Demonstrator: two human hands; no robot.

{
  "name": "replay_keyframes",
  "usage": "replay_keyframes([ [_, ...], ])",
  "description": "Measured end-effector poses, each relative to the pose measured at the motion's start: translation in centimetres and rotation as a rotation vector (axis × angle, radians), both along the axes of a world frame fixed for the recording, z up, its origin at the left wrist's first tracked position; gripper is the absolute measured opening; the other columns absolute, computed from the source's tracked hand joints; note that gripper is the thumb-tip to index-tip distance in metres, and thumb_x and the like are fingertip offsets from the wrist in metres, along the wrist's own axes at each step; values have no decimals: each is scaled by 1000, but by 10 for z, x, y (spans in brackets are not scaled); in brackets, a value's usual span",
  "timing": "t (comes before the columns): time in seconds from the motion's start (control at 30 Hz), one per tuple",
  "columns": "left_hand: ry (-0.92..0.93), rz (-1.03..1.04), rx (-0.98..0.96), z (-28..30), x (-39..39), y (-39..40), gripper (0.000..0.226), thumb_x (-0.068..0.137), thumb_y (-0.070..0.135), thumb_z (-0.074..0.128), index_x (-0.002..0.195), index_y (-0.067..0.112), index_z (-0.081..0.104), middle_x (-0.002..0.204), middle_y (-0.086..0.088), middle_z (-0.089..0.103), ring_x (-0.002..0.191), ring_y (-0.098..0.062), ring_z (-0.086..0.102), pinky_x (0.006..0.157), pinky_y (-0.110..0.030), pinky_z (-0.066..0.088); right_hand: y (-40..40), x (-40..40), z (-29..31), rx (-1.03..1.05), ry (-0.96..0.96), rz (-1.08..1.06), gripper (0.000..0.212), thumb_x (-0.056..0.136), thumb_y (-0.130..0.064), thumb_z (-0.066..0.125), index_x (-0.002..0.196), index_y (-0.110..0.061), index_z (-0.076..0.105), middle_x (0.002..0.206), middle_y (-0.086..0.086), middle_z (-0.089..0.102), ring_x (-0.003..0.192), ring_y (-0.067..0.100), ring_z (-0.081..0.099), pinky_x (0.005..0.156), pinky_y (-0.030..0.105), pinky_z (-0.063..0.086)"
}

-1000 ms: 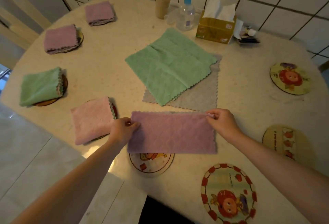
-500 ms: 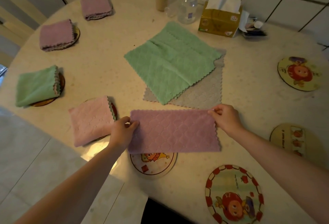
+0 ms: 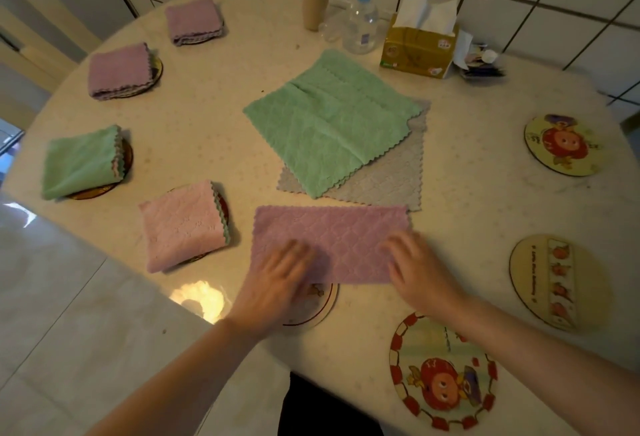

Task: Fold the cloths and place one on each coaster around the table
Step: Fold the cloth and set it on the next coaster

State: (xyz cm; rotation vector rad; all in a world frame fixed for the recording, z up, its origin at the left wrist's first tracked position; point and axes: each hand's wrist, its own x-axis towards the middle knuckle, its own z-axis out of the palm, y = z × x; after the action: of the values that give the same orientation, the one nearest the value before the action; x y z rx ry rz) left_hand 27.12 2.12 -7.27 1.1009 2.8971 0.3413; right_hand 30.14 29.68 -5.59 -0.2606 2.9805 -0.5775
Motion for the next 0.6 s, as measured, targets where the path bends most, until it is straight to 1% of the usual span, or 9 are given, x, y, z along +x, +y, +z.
replay_keyframes([
  [0.03, -59, -93, -15, -6, 10, 7, 53, 96, 44, 43, 144, 21, 39, 150, 0, 39, 141, -22, 31, 113, -41, 28, -5, 14, -4, 82, 2, 140, 41, 86, -12, 58, 127, -14, 51, 128, 2, 51, 118, 18, 50, 98, 29, 45],
  [0.1, -100, -159, -135, -17, 24, 14, 56, 98, 48, 35, 148, 23, 30, 156, 5, 26, 145, -18, 19, 114, -39, 17, -7, 32, -17, 204, 7, 334, 59, 74, -11, 67, 130, -15, 51, 131, 1, 55, 120, 19, 54, 97, 34, 48],
  [0.23, -169, -23, -241, -24, 31, -3, 63, 97, 58, 29, 151, 29, 18, 158, 10, 13, 146, -18, 10, 113, -42, 9, 7, 42, -21, 300, -16, 367, 83, 54, -1, 71, 133, -16, 51, 134, -1, 54, 122, 15, 53, 101, 28, 34],
  [0.3, -191, 25, -246, -25, 33, -18, 62, 97, 60, 25, 151, 32, 13, 158, 12, 8, 147, -15, 3, 115, -41, 6, 12, 41, -19, 315, -13, 372, 88, 47, 5, 74, 130, -15, 53, 131, 1, 56, 120, 17, 55, 100, 27, 38],
  [0.4, -211, 124, -222, -26, 38, -44, 61, 97, 61, 17, 151, 36, 0, 159, 15, -2, 145, -7, -9, 116, -37, 0, 10, 34, -15, 285, -20, 399, 72, 53, 2, 78, 121, -13, 59, 123, 4, 61, 111, 20, 60, 90, 29, 50],
  [0.43, -214, 151, -212, -25, 39, -51, 60, 97, 60, 14, 150, 37, -2, 158, 15, -4, 145, -6, -10, 116, -36, -2, 7, 30, -14, 276, -21, 395, 61, 62, -5, 78, 120, -14, 58, 122, 3, 60, 110, 19, 60, 90, 30, 51],
  [0.5, -204, 182, -218, -24, 43, -58, 60, 97, 57, 13, 151, 35, 1, 159, 13, -2, 146, -8, -6, 117, -35, -3, 4, 23, -15, 249, -41, 380, 41, 83, -26, 66, 121, -16, 54, 123, 0, 55, 113, 17, 54, 95, 30, 49],
  [0.53, -201, 193, -220, -23, 44, -59, 59, 97, 56, 14, 151, 33, 4, 159, 12, 1, 146, -10, -3, 117, -35, -3, 4, 19, -15, 231, -45, 362, 38, 87, -32, 61, 121, -16, 53, 123, 0, 53, 113, 16, 52, 95, 30, 48],
  [0.6, -201, 223, -204, -23, 46, -56, 58, 97, 55, 13, 151, 32, 10, 158, 12, 6, 146, -12, 1, 116, -34, -3, 4, 13, -13, 250, -61, 360, 41, 82, -27, 68, 119, -17, 54, 119, 1, 53, 109, 16, 51, 88, 28, 51],
])
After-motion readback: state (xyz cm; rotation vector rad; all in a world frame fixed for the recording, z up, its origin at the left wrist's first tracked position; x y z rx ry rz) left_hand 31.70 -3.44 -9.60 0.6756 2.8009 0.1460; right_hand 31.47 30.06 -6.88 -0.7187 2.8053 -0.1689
